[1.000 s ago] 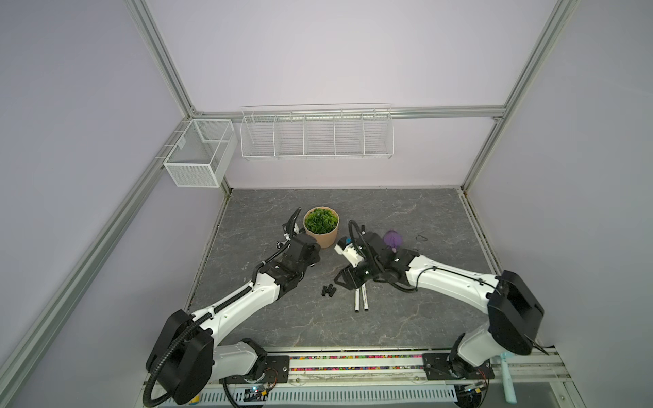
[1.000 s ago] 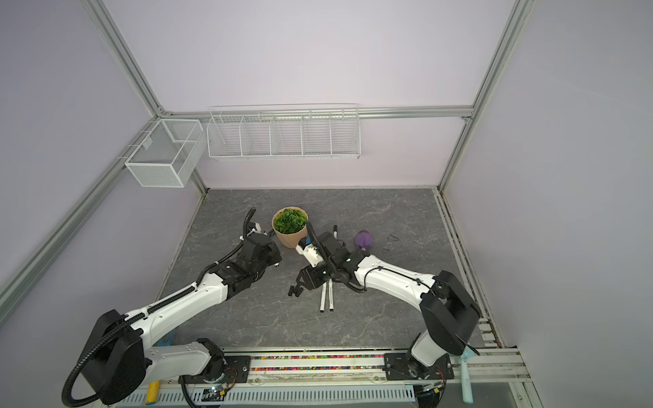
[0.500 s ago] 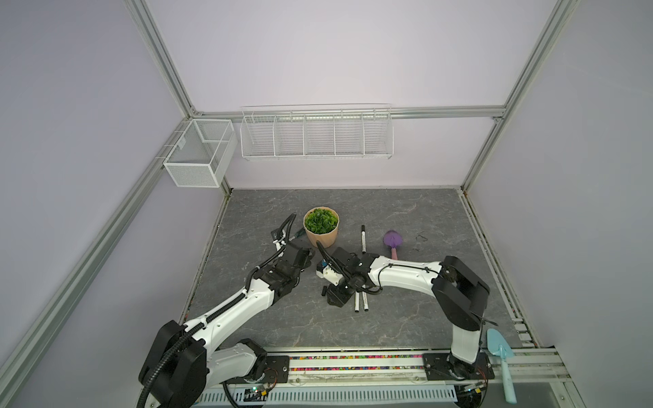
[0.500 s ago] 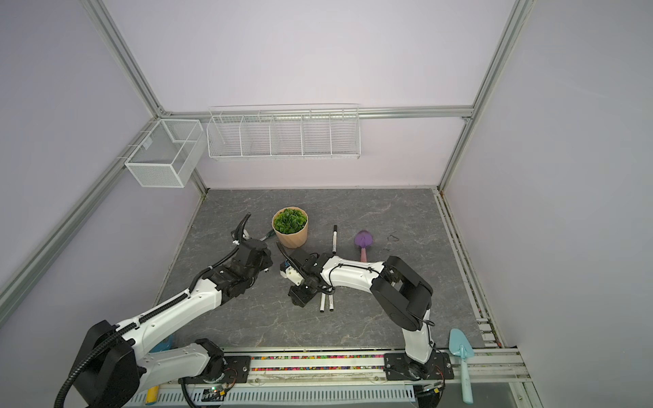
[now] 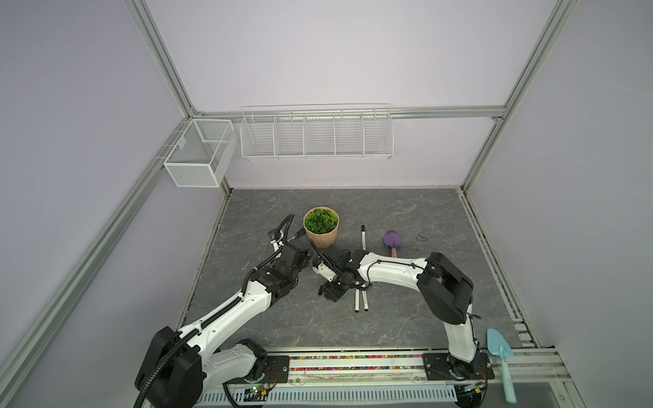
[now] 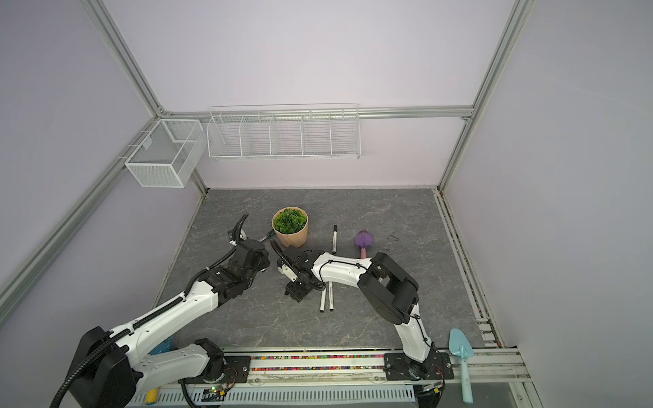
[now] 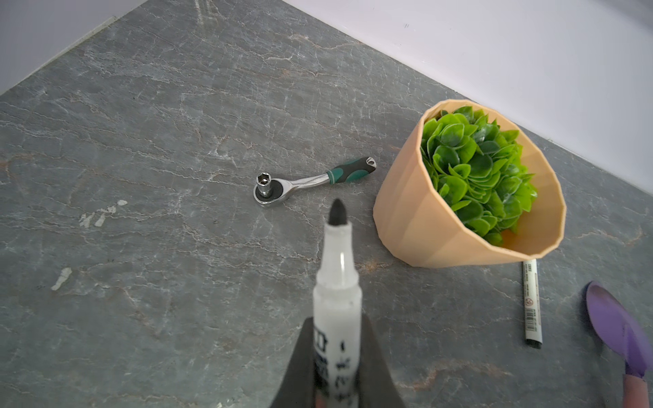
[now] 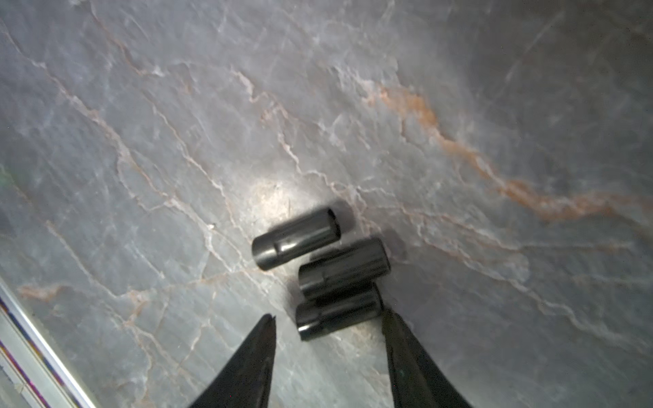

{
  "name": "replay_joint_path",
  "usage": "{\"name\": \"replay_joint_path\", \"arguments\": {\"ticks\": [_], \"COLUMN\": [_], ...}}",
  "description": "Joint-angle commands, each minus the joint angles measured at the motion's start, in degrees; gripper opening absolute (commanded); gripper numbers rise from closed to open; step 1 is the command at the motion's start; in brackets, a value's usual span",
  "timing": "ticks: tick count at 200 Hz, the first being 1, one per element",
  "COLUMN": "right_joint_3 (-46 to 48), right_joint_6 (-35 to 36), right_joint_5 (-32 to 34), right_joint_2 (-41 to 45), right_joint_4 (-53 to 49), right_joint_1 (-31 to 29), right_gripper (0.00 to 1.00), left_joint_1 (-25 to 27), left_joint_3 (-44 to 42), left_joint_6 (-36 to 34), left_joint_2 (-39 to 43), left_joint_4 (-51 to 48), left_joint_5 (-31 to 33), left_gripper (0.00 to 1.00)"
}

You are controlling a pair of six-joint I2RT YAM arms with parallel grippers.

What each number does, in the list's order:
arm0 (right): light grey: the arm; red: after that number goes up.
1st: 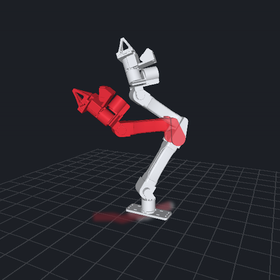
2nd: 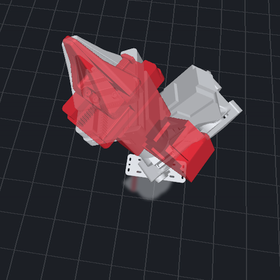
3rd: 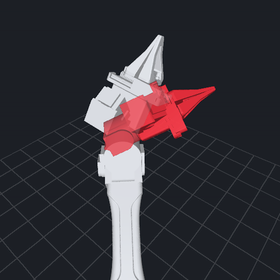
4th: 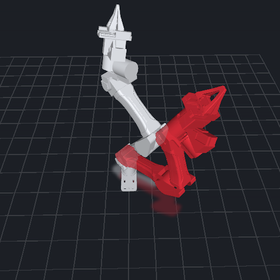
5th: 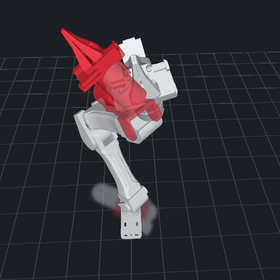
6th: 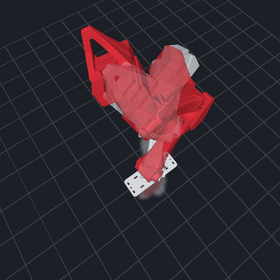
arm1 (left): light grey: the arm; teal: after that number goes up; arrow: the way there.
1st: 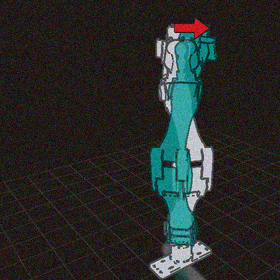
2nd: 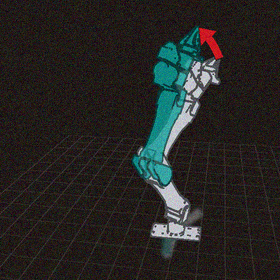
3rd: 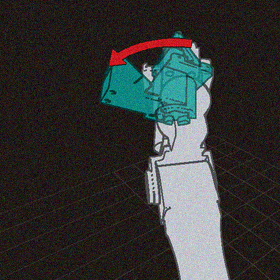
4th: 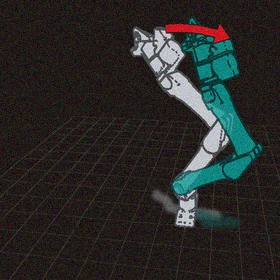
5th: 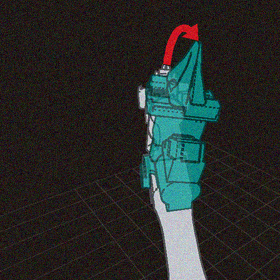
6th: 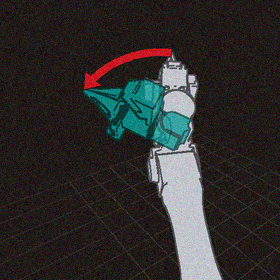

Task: Insert the pens into the pen caps
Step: 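Close the right gripper on one black cap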

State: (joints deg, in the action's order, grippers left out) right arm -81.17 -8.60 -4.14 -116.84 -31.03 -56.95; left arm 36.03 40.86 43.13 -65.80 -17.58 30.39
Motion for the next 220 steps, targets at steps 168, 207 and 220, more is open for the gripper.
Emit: {"name": "replay_joint_path", "arguments": {"ticks": [168,207,220], "right_joint_3": [0.59,-1.02,-1.42], "right_joint_6": [-3.29,-3.20,-3.26], "right_joint_5": [8.82,8.45,8.45], "right_joint_2": [0.17,-1.61,-2.22], "right_joint_4": [-0.18,-0.30,-0.36], "right_joint_1": [1.23,1.15,0.96], "right_gripper": [0.48,0.45,0.43], "left_joint_1": [-0.26,-0.21,-0.25], "left_joint_3": [-0.17,-0.17,-0.17], "left_joint_6": [-0.83,-1.30,-1.20], "left_joint_2": [0.50,0.31,0.42], "left_joint_4": [-1.03,-1.09,-1.14], "left_joint_5": [-0.51,-0.85,-0.86], "left_gripper": [0.00,0.00,0.00]}}
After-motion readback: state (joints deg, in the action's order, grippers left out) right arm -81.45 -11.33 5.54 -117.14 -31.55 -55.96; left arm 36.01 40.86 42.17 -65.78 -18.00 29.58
